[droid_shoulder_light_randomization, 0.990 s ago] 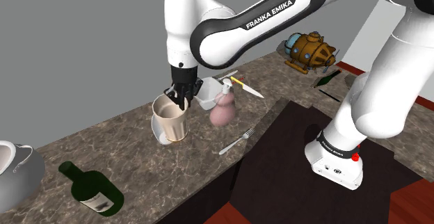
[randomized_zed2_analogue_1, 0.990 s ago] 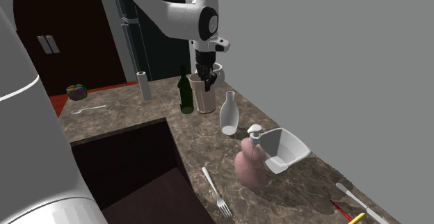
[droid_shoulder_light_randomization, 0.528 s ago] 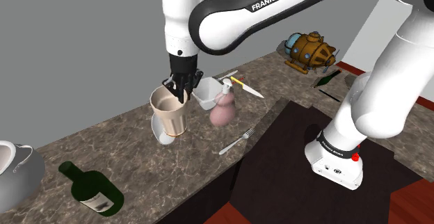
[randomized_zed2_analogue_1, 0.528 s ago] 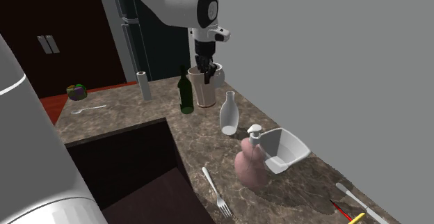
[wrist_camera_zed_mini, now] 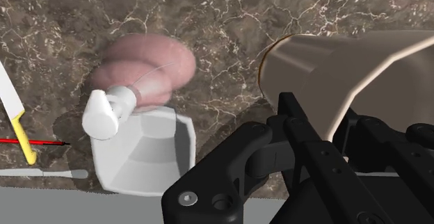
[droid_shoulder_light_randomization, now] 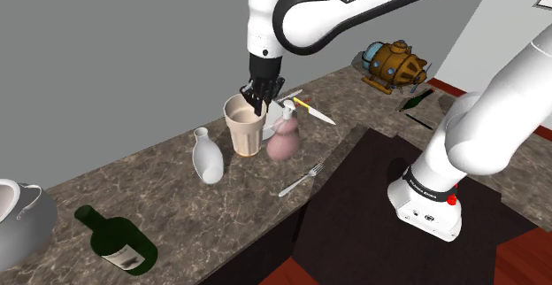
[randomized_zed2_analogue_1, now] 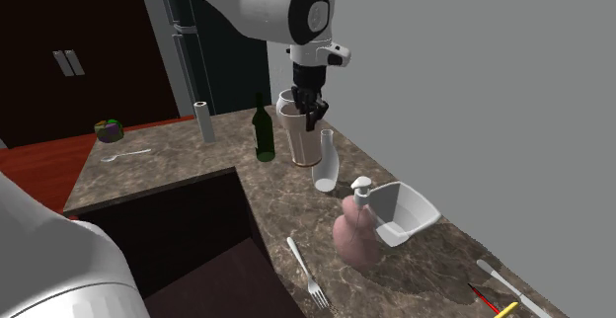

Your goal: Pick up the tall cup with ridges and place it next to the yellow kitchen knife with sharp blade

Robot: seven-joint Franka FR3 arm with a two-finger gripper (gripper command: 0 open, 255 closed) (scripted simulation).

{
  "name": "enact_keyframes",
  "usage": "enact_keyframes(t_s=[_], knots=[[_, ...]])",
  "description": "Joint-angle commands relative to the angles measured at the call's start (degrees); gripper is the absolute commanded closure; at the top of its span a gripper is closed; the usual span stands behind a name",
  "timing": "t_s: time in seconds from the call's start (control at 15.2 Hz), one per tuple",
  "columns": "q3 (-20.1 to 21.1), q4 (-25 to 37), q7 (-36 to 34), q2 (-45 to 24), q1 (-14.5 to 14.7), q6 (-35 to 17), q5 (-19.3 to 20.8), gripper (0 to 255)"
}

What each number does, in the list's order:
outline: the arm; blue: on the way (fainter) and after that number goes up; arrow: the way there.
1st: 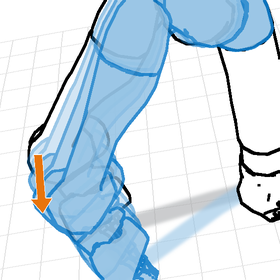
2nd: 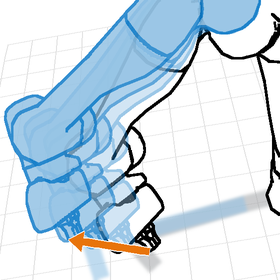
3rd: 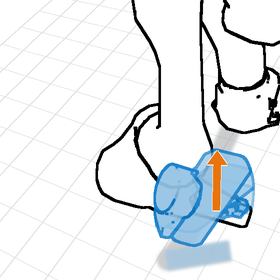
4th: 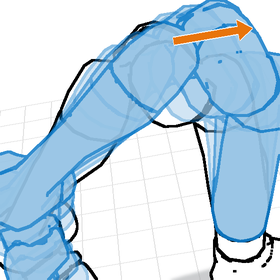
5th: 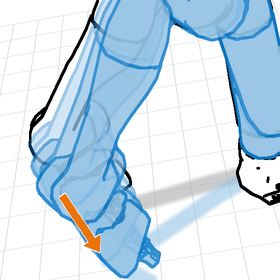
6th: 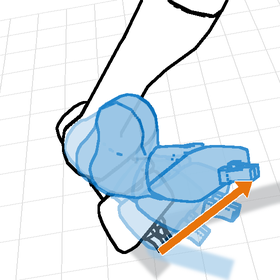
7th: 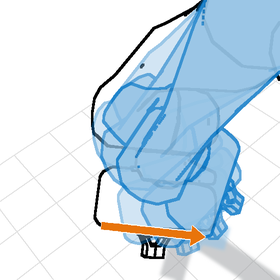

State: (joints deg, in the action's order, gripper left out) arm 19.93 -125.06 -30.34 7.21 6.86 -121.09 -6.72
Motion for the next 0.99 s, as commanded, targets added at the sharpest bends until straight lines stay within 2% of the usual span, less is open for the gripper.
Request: enact_keyframes(t_s=[0.0,0.46,0.92], knots=[[-1.65,-3.37,3.36,3.33,-0.90,0.00,-1.19,255],[-8.23,-11.21,13.82,11.15,-4.10,0.85,-2.08,255],[-15.45,-15.96,23.82,16.26,-8.06,2.19,-0.23,255]])
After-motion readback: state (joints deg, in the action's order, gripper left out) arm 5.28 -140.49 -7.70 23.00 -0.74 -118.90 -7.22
